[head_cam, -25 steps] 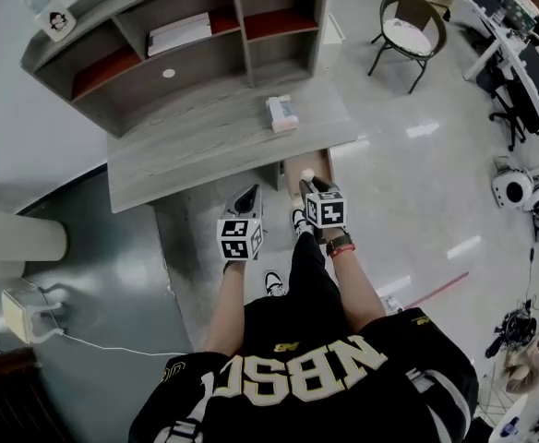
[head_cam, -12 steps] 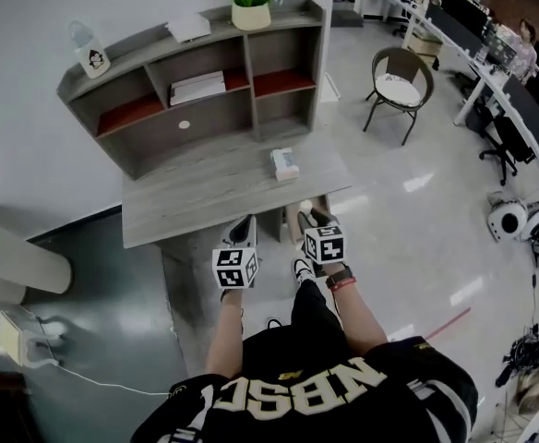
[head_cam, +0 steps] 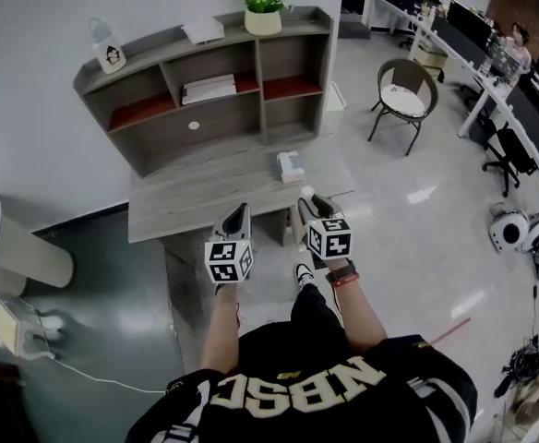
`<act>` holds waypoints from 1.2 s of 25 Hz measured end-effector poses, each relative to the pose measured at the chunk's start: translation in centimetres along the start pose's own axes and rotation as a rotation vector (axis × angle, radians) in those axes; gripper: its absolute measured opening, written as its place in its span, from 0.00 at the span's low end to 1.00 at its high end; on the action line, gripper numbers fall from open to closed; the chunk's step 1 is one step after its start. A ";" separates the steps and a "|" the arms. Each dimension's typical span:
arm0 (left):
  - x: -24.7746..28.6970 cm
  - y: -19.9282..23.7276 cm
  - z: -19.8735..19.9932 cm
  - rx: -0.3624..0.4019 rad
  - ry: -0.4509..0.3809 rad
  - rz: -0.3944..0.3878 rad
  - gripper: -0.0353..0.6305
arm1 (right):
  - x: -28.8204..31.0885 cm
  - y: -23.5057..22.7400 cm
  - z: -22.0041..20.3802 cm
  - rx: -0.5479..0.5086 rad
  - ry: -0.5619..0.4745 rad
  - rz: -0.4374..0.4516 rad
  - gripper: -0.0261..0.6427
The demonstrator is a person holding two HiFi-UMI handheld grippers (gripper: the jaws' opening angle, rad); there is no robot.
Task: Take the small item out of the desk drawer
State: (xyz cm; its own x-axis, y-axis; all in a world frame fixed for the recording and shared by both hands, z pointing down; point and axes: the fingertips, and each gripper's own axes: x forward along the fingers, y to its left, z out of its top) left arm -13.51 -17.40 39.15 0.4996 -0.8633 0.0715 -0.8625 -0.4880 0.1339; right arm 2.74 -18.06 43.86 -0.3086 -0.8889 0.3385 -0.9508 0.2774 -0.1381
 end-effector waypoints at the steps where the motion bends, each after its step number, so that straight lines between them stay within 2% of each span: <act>1: -0.3 0.1 0.6 -0.009 -0.013 -0.002 0.06 | -0.2 0.4 0.5 0.008 -0.015 0.011 0.24; 14: -4.1 1.9 8.0 0.079 -0.173 0.072 0.06 | -3.6 3.5 7.6 -0.065 -0.208 0.004 0.24; 23: -6.2 2.7 9.6 0.136 -0.220 0.111 0.06 | -5.4 5.3 10.4 -0.113 -0.301 0.000 0.24; 30: -6.8 1.6 10.2 0.148 -0.237 0.089 0.06 | -5.9 6.5 10.9 -0.127 -0.320 0.009 0.24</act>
State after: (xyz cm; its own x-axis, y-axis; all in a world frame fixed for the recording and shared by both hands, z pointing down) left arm -19.06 -13.65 28.79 0.4039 -0.9009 -0.1586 -0.9131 -0.4077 -0.0093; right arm -1.31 -15.03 30.81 -0.3116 -0.9499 0.0256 -0.9502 0.3113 -0.0164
